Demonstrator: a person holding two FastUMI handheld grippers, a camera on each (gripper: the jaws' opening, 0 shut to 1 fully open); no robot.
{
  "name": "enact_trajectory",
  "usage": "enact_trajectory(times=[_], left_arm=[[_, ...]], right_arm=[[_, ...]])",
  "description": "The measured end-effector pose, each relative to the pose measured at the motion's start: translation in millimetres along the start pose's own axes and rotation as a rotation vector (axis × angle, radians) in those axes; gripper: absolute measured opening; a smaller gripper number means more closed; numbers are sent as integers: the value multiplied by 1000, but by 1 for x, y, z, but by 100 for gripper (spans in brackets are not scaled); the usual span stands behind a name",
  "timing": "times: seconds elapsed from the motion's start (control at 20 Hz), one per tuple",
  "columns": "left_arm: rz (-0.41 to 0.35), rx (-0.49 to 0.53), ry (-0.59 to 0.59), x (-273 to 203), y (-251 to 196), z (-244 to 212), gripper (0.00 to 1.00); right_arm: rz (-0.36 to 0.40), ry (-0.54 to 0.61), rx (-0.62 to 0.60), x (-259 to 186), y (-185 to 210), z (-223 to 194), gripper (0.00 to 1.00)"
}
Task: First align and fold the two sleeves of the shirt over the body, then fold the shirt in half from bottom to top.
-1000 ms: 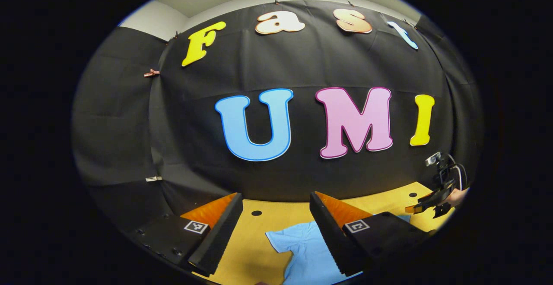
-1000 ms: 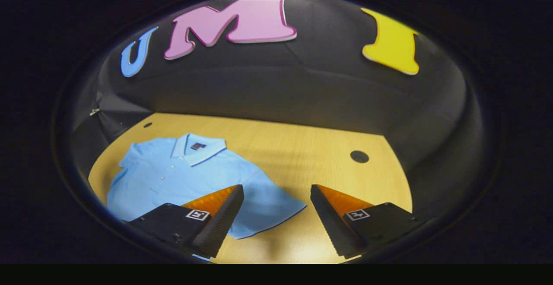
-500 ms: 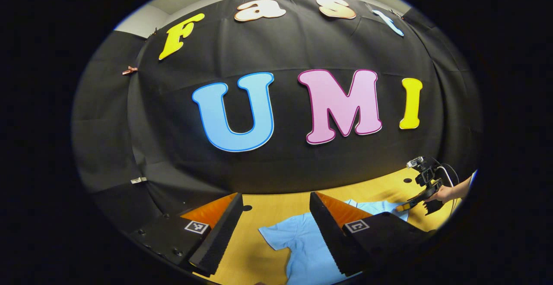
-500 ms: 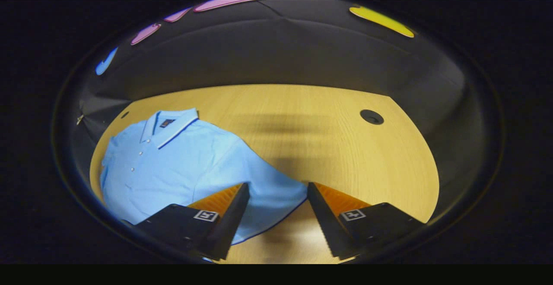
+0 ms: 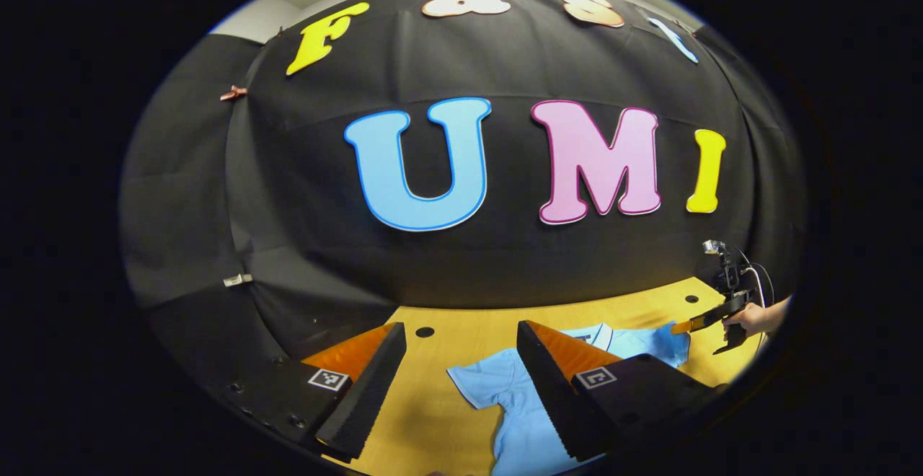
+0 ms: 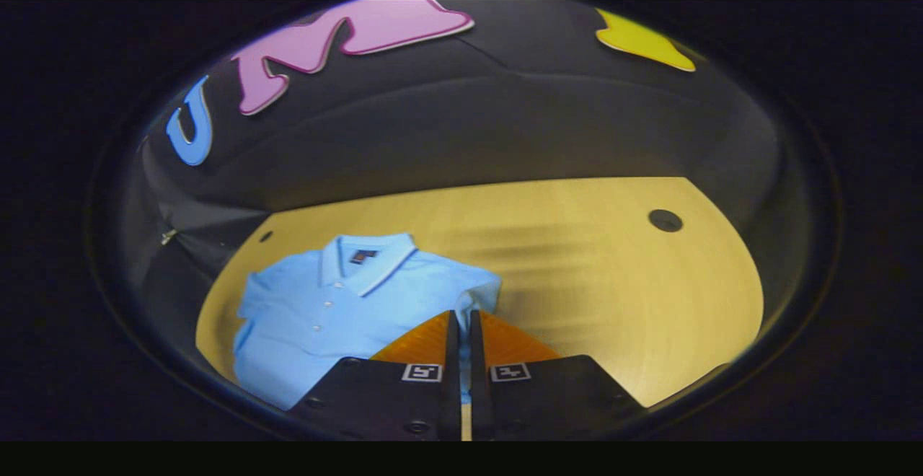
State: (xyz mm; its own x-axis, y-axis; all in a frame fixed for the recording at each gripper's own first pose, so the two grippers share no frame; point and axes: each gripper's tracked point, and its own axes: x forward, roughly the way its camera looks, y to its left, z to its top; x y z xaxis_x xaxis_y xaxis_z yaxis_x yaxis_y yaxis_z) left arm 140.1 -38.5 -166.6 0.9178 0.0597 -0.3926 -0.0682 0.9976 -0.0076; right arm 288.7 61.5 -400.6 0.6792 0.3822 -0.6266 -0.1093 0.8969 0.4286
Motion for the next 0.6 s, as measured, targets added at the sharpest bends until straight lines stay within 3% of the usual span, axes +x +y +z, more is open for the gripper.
enact_trajectory(times=[0.1, 0.15, 0.25, 0.35, 0.4, 0.45, 0.6], left_arm=[[-18, -55, 49, 10, 2, -18, 98], [-28, -67, 69, 16, 2, -29, 99], [-40, -63, 137, 31, 5, -58, 98], [-34, -63, 220, 48, 12, -89, 99], [-36, -78, 248, 57, 13, -100, 99], [-39, -101, 275, 66, 13, -109, 99], [-37, -143, 312, 102, 15, -127, 98]], right_arm=[[94, 57, 14, 5, 38, -16, 5], [104, 90, 0, 10, 46, -29, 10], [40, 147, -72, 28, 31, -56, 7], [17, 192, -87, 33, 28, -71, 68], [29, 176, -77, 36, 30, -69, 76], [40, 151, -71, 29, 33, -62, 94], [51, 53, -72, 2, 34, -26, 97]])
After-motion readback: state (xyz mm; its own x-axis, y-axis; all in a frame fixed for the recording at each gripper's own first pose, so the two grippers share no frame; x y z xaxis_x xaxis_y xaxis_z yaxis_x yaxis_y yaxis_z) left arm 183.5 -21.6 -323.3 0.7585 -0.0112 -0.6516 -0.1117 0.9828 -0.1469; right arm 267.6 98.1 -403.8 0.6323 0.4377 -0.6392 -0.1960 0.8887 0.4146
